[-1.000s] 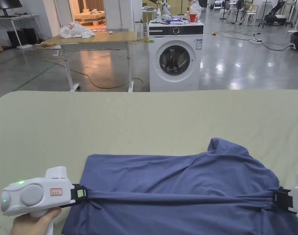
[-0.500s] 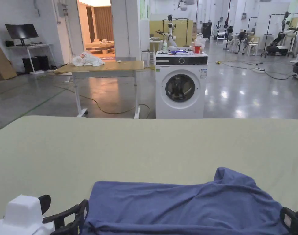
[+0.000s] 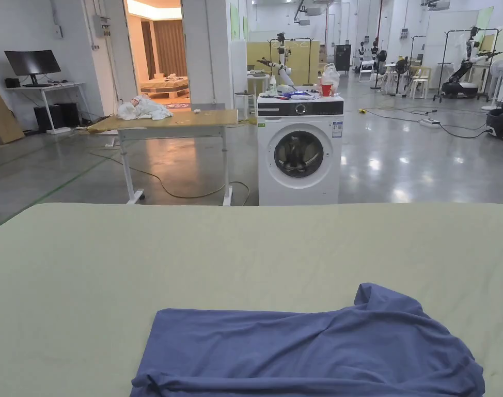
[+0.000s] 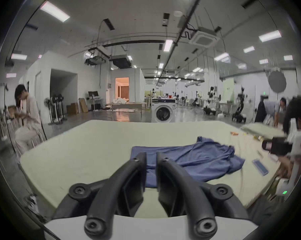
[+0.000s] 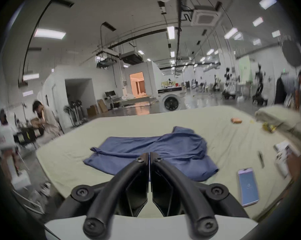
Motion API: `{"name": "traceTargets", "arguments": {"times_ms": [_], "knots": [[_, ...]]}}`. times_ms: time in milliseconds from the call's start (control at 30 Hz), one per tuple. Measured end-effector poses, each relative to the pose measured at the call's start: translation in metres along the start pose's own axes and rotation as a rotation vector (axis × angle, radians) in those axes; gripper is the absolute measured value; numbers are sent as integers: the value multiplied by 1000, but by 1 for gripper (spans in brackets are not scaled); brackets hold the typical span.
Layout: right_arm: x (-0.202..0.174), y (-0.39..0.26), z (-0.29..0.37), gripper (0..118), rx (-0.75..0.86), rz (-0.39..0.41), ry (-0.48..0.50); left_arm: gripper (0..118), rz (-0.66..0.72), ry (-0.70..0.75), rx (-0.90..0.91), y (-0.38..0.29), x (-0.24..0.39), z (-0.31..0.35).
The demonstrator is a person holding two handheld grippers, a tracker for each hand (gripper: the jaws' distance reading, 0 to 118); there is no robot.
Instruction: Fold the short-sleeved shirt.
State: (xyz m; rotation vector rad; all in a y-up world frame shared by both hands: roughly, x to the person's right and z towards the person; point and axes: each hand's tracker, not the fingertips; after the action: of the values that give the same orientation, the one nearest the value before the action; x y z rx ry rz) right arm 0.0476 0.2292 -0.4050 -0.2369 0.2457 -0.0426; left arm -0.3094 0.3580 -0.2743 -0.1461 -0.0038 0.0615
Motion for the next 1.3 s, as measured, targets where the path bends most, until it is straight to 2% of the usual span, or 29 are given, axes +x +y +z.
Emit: {"name": "traceTargets", "arguments": {"times_ms": [33,133,200,333,467,500,533,567,600,633,700,867,1000,1033,1067,1100,1200,1267,1300], "knots": [[-2,-1,0,0,5,13,-27,0,13,-13,-6,1,-5,1],[4,-1,-2,0,-14,-55,9,0,-41,3,-28,2,0,-1],[6,-1,-2,0,-3,-83,-3,0,-52,6,-30,1,1,-1],[7,1,-4,0,0,-74,-18,0,-46,-8,-34,-1,-5,-5],[8,-1,-4,0,-5,-67,27,0,-25,-18,-61,-5,-19,-26],[7,-2,-5,0,-4,-53,37,4,-21,-28,-83,-7,-25,-37],[7,-2,-6,0,-9,-48,40,16,-17,-34,-123,-9,-30,-52],[8,-4,-5,0,-14,-52,44,38,-8,-38,-161,-12,-36,-70],[9,-5,-7,0,-20,-58,49,51,7,-67,-235,-11,-45,-90],[11,-5,-8,0,-27,-69,58,54,37,-114,-276,-16,-59,-109],[11,-6,-9,0,-28,-80,61,54,65,-141,-353,-27,-72,-150],[16,-7,-1,0,-39,-92,31,55,74,-52,-481,-47,-82,-254],[25,-11,8,0,-54,-111,-2,55,-17,38,-529,-66,-69,-308],[28,-13,10,0,-63,-118,-11,49,5,45,-575,-70,-74,-324],[31,-15,11,0,-73,-125,-23,26,34,44,-615,-73,-79,-335],[33,-15,11,0,-79,-129,-34,20,41,41,-632,-78,-80,-340],[41,-19,10,0,-102,-149,-59,18,-34,73,-611,-90,-57,-336],[47,-21,3,0,-123,-171,-62,8,-84,36,-652,-90,-46,-343],[51,-21,-3,0,-133,-182,-63,7,-118,52,-676,-92,-40,-349]]}}
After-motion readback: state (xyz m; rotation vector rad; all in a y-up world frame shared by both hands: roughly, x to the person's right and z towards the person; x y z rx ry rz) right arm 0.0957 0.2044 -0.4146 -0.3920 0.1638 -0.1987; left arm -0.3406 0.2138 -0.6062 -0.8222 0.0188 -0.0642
